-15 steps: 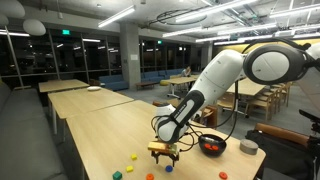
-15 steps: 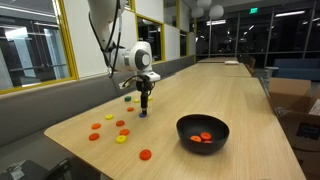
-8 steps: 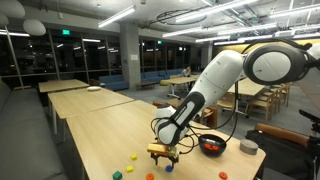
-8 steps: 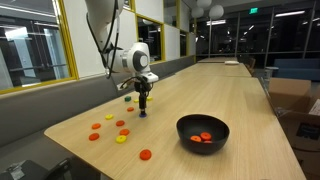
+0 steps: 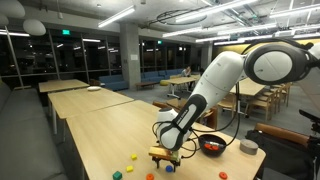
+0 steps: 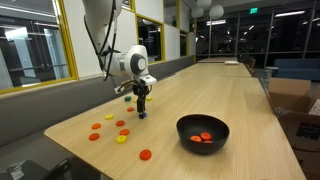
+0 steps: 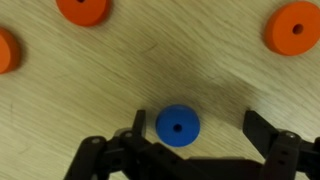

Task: Put some of the rings in the black bowl

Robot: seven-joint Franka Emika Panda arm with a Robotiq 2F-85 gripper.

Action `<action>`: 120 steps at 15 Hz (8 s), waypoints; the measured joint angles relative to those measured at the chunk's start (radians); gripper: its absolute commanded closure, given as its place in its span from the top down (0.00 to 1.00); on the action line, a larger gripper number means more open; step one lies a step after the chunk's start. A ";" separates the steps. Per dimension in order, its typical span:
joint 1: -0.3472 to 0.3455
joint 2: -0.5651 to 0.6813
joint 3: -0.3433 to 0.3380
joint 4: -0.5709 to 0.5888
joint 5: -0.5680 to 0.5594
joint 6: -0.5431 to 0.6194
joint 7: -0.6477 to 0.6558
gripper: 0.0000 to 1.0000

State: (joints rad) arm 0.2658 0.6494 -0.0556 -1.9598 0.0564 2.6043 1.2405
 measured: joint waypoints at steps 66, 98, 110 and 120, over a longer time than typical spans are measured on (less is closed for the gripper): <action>-0.382 -0.648 -0.204 -0.640 -0.760 0.038 0.449 0.18; -0.202 -0.317 0.077 -0.176 -0.038 -0.182 -0.769 1.00; -0.092 0.019 0.078 0.182 -0.045 -0.227 -0.833 1.00; -0.008 0.060 0.080 0.218 -0.044 -0.157 -0.833 1.00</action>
State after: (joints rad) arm 0.2575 0.7096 0.0242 -1.7421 0.0119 2.4474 0.4077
